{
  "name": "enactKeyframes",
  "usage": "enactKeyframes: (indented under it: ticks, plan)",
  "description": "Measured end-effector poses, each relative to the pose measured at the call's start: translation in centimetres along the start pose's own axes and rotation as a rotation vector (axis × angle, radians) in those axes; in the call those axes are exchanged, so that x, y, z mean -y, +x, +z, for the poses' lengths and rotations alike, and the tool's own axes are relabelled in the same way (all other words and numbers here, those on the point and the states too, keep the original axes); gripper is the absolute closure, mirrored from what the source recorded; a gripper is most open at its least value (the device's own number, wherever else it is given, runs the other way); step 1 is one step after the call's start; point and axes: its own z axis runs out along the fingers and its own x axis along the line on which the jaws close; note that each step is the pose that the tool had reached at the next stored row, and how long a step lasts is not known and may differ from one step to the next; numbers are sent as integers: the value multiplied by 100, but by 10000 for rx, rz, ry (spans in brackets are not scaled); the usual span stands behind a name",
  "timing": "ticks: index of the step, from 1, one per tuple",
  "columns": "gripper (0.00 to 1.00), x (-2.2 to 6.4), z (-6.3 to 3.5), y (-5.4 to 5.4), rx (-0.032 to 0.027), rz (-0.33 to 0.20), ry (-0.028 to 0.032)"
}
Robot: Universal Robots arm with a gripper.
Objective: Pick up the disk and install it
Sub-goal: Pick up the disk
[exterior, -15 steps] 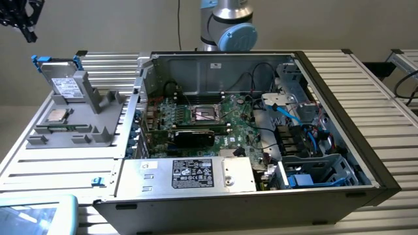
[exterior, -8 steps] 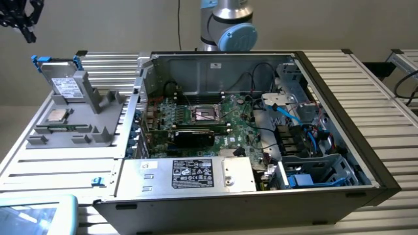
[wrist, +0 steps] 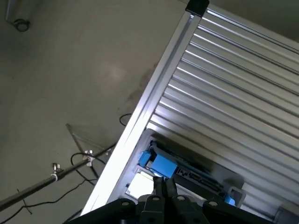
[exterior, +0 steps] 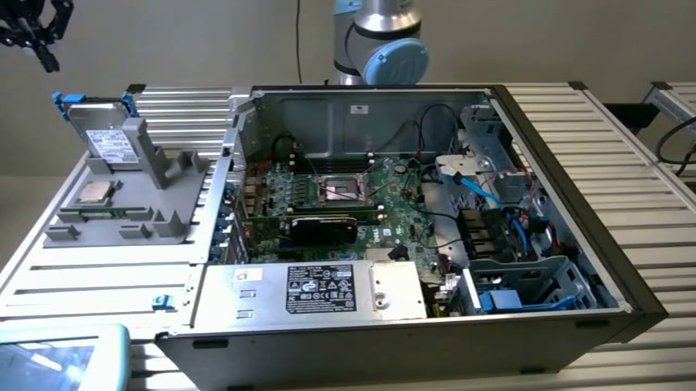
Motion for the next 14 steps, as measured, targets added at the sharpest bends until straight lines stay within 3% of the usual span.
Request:
enactKeyframes:
  ticks: [8, 14]
  plan:
    - [89, 0, 4, 0, -54, -1454, 65]
    - [89, 1, 10, -1, -12, -2493, 160]
